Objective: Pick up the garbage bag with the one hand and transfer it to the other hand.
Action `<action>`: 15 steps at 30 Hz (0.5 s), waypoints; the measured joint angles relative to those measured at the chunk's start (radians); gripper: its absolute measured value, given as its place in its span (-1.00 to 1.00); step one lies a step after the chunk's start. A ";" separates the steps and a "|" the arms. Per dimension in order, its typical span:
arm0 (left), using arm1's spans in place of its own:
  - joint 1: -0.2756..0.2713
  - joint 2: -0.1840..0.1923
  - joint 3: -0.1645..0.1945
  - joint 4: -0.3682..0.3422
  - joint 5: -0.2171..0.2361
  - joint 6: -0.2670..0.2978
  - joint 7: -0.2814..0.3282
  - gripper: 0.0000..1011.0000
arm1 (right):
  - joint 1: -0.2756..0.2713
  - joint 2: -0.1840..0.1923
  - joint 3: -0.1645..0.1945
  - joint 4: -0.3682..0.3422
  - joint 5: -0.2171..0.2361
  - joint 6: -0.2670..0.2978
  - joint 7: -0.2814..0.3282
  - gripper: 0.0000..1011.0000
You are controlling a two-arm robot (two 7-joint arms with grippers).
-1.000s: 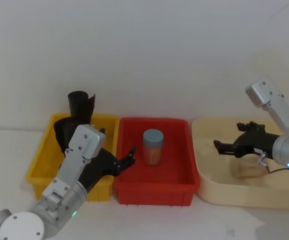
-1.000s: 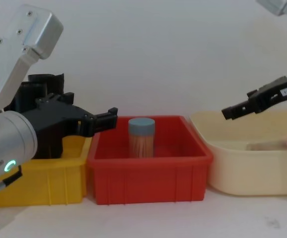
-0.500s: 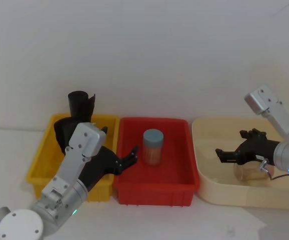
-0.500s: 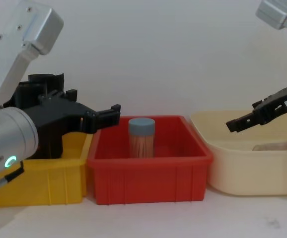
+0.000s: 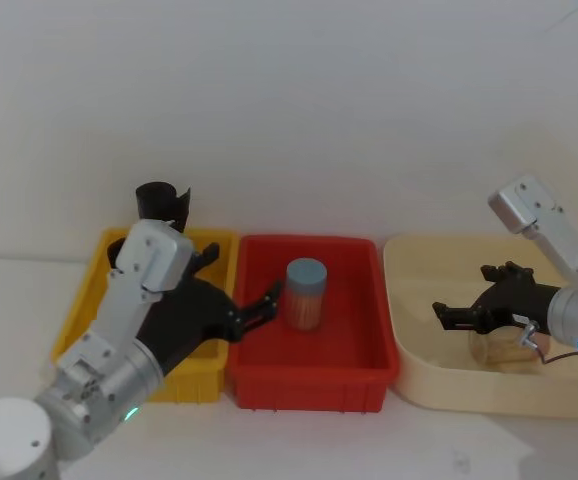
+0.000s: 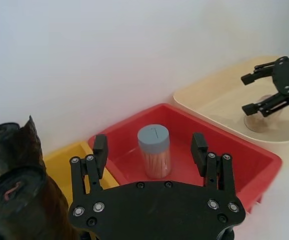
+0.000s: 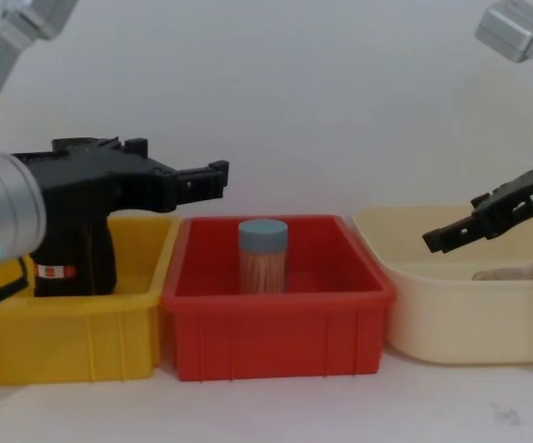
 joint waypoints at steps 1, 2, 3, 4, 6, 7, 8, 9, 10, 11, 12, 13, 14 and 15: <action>0.011 0.007 -0.008 -0.019 -0.011 0.018 -0.003 0.98 | 0.000 0.000 0.000 0.000 0.000 0.000 0.000 0.98; 0.018 0.012 -0.014 -0.029 -0.016 0.026 -0.004 0.98 | 0.000 0.000 0.000 0.001 0.000 0.000 0.000 0.98; 0.024 0.016 -0.019 -0.041 -0.021 0.035 -0.004 0.98 | 0.000 0.000 0.000 0.001 -0.001 0.000 0.000 0.98; 0.037 0.024 -0.028 -0.060 -0.031 0.055 -0.004 0.98 | 0.000 0.000 0.000 0.001 -0.001 0.000 0.000 0.98; 0.052 0.033 -0.039 -0.083 -0.039 0.072 -0.004 0.98 | 0.000 0.001 -0.001 0.001 -0.001 0.001 0.001 0.98; 0.067 0.041 -0.051 -0.103 -0.045 0.089 0.000 0.98 | 0.000 0.001 -0.001 0.001 -0.001 0.001 0.001 0.98; 0.067 0.041 -0.051 -0.103 -0.045 0.089 0.000 0.98 | 0.000 0.001 -0.001 0.001 -0.001 0.001 0.001 0.98; 0.081 0.048 -0.062 -0.122 -0.050 0.105 0.006 0.98 | 0.000 0.001 -0.001 0.001 -0.001 0.001 0.001 0.98; 0.091 0.053 -0.069 -0.134 -0.053 0.116 0.010 0.98 | 0.000 0.001 -0.001 0.001 -0.002 0.001 0.001 0.98; 0.106 0.060 -0.081 -0.153 -0.058 0.134 0.019 0.98 | 0.000 0.001 -0.001 0.002 -0.002 0.001 0.001 0.98; 0.114 0.064 -0.087 -0.163 -0.059 0.140 0.022 0.98 | 0.000 0.001 -0.001 0.002 -0.002 0.001 0.001 0.98; 0.128 0.070 -0.099 -0.180 -0.062 0.159 0.034 0.98 | 0.000 0.001 -0.002 0.002 -0.002 0.002 0.001 0.98; 0.135 0.072 -0.104 -0.188 -0.063 0.166 0.039 0.98 | 0.000 0.001 -0.002 0.002 -0.002 0.002 0.001 0.98; 0.145 0.076 -0.112 -0.199 -0.064 0.174 0.044 0.98 | 0.000 0.001 -0.002 0.002 -0.002 0.002 0.001 0.98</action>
